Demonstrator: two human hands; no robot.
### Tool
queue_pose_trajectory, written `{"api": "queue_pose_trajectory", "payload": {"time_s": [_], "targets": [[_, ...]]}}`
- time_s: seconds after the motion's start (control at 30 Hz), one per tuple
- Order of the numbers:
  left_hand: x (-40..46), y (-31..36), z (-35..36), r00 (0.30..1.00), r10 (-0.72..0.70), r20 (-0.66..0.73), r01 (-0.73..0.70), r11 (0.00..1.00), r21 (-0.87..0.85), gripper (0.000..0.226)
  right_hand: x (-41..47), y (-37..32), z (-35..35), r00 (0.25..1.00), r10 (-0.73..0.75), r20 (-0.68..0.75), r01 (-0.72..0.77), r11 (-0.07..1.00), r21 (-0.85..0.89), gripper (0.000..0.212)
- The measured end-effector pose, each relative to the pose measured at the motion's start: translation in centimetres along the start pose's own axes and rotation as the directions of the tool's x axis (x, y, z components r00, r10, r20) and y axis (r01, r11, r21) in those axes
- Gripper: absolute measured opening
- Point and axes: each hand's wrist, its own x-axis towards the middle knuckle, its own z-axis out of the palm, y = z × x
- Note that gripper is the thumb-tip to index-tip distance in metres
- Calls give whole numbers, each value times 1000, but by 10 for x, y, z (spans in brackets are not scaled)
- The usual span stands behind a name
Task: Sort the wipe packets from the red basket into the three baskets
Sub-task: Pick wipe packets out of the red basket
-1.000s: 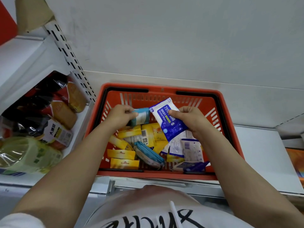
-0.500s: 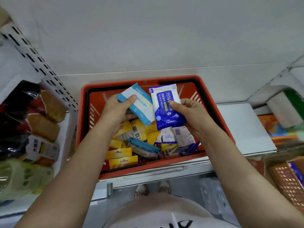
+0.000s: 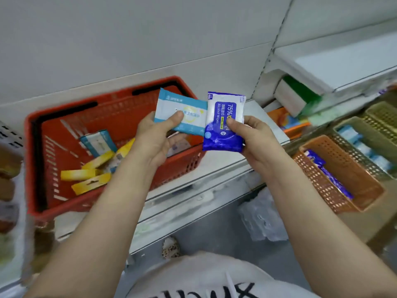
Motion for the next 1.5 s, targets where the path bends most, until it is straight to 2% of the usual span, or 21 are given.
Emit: {"api": "queue_pose_trajectory", "payload": {"time_s": [0.2,0.37,0.43,0.6,0.73,0.83,0.97,1.13,1.3,1.43,1.5], "targets": [[-75,-86,125,981,-65,184,68,998,-10,28,-68,3,-158,996,-12,-93,26,989,145,12],[-140,-180,227,938,-190,289,172,981,85,44,-137,17,-295,967,59,-248,0,973,230,39],[-163,-209,260,917,-234,322,195,969,150,45,-159,25,-337,948,95,-303,-19,969,245,43],[-190,-255,309,849,-336,407,194,916,351,46,-185,39,-411,938,130,-321,-39,960,277,13],[-180,-276,347,849,-349,397,125,863,489,41,-178,45,-458,922,138,-363,-41,964,262,14],[-160,-297,381,861,-353,366,136,854,502,39,-160,39,-498,899,127,-419,-47,979,196,11],[-119,-323,432,897,-326,298,187,892,412,36,-121,14,-550,876,66,-478,-25,995,93,13],[-71,-335,479,949,-275,155,224,933,282,40,-60,-26,-598,895,64,-442,-88,996,-34,22],[-36,-319,486,982,-186,32,173,953,249,39,10,-41,-606,948,75,-309,-138,972,-189,15],[-22,-315,471,976,-167,-142,199,945,258,31,68,-28,-590,979,138,-153,-179,935,-306,12],[-20,-317,461,962,-142,-234,200,948,248,31,102,-20,-583,988,139,-66,-153,919,-363,11]]}}
